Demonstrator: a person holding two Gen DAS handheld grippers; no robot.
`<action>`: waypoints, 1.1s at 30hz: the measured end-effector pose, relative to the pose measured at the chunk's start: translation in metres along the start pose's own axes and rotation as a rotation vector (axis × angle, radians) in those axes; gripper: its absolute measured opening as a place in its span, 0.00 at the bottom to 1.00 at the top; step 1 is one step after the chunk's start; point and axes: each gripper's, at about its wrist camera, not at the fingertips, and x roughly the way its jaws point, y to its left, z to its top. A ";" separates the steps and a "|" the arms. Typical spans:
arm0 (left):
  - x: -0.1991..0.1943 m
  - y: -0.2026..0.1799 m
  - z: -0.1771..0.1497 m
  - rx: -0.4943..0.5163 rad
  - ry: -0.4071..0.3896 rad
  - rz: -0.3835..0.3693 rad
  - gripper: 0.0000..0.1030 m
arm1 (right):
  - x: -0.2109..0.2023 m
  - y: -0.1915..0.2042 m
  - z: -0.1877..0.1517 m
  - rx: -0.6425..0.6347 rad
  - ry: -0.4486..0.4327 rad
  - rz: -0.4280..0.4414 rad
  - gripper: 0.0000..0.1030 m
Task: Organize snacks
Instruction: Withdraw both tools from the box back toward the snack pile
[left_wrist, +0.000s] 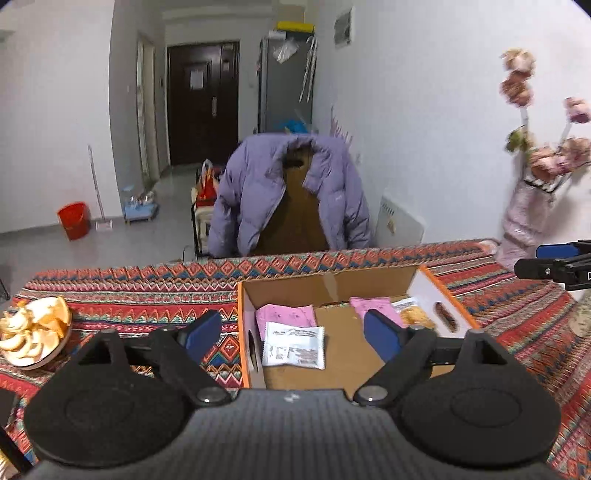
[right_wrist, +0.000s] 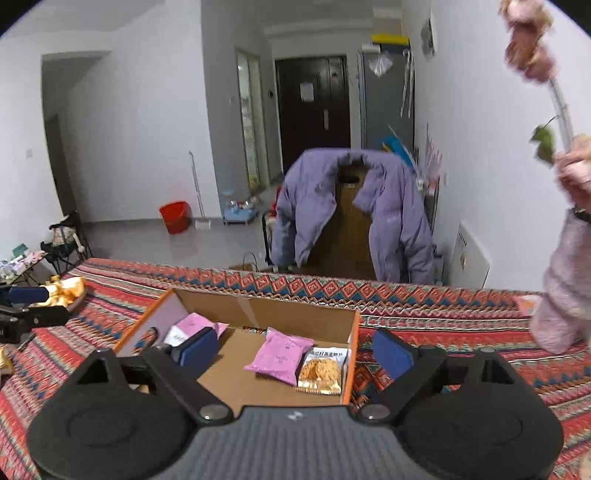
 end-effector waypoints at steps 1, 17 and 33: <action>-0.014 -0.002 -0.005 0.006 -0.020 -0.002 0.90 | -0.017 0.001 -0.005 -0.010 -0.013 0.000 0.89; -0.190 -0.047 -0.175 -0.018 -0.199 0.137 0.97 | -0.195 0.067 -0.182 -0.141 -0.208 -0.036 1.00; -0.184 -0.046 -0.235 -0.013 -0.073 0.113 0.98 | -0.219 0.095 -0.283 -0.019 -0.271 -0.106 1.00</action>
